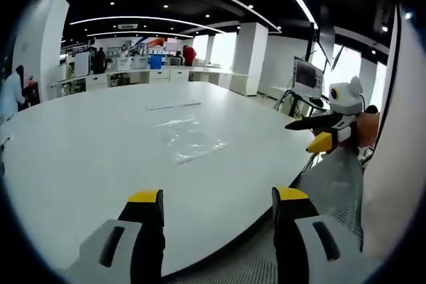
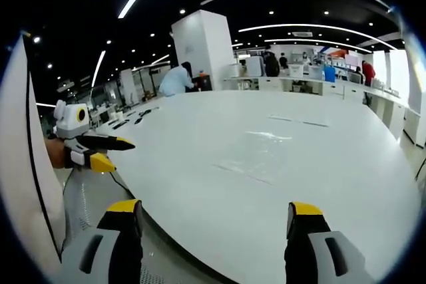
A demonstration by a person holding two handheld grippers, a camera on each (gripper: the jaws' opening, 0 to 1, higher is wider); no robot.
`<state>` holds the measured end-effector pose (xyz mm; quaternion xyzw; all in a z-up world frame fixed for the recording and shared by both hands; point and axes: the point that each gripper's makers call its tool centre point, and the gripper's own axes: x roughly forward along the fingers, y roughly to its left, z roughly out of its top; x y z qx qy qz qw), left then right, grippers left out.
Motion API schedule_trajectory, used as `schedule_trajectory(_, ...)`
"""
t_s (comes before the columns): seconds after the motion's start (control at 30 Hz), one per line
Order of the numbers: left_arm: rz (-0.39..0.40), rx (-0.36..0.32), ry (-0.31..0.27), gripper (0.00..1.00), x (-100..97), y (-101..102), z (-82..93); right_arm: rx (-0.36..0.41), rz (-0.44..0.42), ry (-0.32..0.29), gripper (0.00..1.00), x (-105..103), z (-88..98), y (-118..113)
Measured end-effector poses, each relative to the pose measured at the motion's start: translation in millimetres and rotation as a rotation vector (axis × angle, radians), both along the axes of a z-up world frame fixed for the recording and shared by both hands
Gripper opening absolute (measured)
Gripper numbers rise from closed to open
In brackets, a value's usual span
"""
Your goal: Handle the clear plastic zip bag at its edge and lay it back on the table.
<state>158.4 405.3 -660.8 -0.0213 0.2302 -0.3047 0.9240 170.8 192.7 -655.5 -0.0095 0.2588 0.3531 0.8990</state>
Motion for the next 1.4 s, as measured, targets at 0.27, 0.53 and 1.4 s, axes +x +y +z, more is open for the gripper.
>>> schedule_trajectory(0.27,-0.001,0.007,-0.001,0.64,-2.2,-8.0,7.0,-0.004,0.003,-0.001,0.89,0.2,-0.6,0.0)
schedule_trajectory(0.53,-0.002,0.010,-0.003,0.64,-3.8,-11.2,11.5,-0.005,0.007,0.002,0.88,0.1,-1.0,0.3)
schedule_trajectory(1.4,0.007,0.010,-0.007,0.63,-1.2,-2.9,5.4,-0.013,0.026,0.008,0.87,-0.9,-0.3,2.0)
